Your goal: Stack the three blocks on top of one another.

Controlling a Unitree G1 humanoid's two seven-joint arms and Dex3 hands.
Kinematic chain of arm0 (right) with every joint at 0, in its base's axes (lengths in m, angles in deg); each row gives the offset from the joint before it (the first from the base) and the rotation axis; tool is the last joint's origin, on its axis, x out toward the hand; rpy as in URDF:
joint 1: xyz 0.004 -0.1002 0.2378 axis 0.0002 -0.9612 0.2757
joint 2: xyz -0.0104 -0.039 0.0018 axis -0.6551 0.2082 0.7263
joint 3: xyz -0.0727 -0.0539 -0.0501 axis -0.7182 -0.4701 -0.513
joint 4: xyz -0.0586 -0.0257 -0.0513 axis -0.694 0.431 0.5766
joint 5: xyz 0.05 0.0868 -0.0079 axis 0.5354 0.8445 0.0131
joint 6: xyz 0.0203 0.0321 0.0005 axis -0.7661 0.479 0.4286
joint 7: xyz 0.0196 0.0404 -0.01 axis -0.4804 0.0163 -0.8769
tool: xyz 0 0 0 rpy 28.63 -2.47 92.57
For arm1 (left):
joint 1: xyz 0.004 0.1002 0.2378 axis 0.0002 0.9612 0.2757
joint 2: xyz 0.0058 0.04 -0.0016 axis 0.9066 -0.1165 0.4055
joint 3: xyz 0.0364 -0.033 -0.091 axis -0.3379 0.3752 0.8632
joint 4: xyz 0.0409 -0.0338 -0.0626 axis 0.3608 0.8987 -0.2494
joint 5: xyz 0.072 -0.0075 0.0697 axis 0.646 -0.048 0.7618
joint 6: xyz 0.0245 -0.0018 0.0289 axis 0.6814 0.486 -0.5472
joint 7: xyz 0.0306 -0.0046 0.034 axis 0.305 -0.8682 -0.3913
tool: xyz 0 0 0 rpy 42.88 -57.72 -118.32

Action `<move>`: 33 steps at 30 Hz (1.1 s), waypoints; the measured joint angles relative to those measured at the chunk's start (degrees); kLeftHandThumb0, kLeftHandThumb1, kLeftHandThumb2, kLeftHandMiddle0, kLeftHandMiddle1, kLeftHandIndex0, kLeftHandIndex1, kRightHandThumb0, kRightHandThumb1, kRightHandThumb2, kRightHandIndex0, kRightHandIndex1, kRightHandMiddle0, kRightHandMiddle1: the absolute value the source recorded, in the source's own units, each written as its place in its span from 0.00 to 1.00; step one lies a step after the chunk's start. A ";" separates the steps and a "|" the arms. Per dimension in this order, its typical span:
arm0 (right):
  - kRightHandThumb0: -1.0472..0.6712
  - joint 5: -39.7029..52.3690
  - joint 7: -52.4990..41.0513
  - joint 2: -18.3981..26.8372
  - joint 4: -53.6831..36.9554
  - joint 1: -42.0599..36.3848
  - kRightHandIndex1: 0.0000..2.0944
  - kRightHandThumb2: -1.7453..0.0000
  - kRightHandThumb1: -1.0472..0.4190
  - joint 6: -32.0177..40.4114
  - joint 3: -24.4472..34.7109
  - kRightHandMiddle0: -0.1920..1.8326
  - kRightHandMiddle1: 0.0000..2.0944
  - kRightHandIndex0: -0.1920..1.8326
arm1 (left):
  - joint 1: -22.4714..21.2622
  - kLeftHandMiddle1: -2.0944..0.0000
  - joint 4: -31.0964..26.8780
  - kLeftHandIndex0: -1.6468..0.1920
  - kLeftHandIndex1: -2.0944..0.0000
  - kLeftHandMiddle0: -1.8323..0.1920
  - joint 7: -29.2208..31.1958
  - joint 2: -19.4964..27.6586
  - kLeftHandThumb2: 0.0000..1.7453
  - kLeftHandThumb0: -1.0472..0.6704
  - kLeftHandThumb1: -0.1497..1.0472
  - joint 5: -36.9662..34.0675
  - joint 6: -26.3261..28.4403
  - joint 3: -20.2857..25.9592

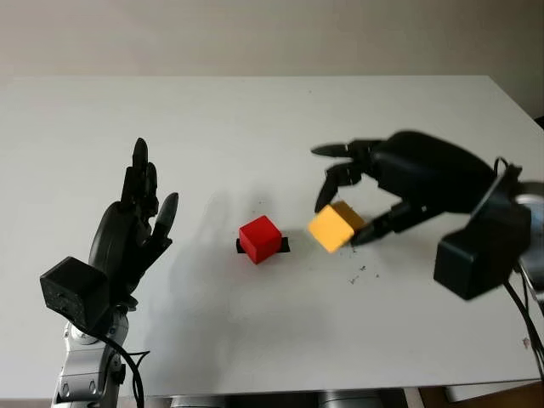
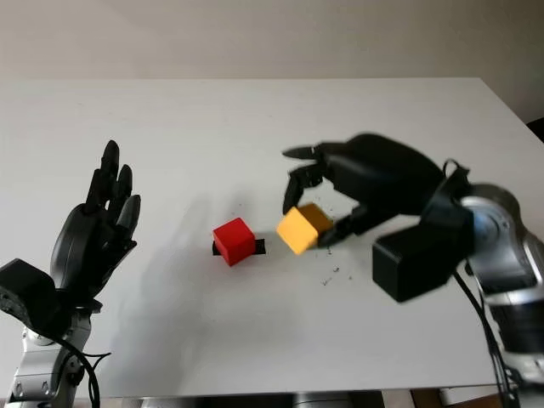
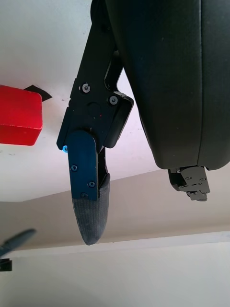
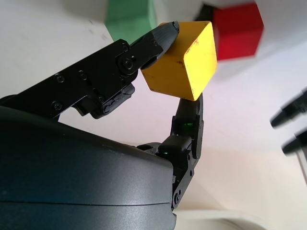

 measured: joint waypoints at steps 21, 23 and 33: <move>0.34 -12.67 1.49 -9.36 12.52 16.60 0.02 0.97 0.09 -2.76 -12.07 0.37 0.62 0.23 | -2.43 1.00 1.40 1.00 0.99 1.00 -0.35 -0.77 0.31 0.16 1.00 -1.44 -1.69 0.08; 0.34 -13.90 1.76 -9.57 12.55 16.63 0.02 0.97 0.09 -2.67 -12.93 0.37 0.62 0.23 | -2.64 0.99 1.61 1.00 0.99 1.00 -0.18 -0.77 0.31 0.16 1.00 -1.50 -2.23 0.04; 0.36 -16.48 2.17 -9.97 12.74 16.65 0.02 0.97 0.09 -2.04 -14.99 0.33 0.66 0.23 | -2.75 0.98 2.56 1.00 0.98 1.00 -0.17 -0.96 0.29 0.15 1.00 -1.51 -2.85 -0.07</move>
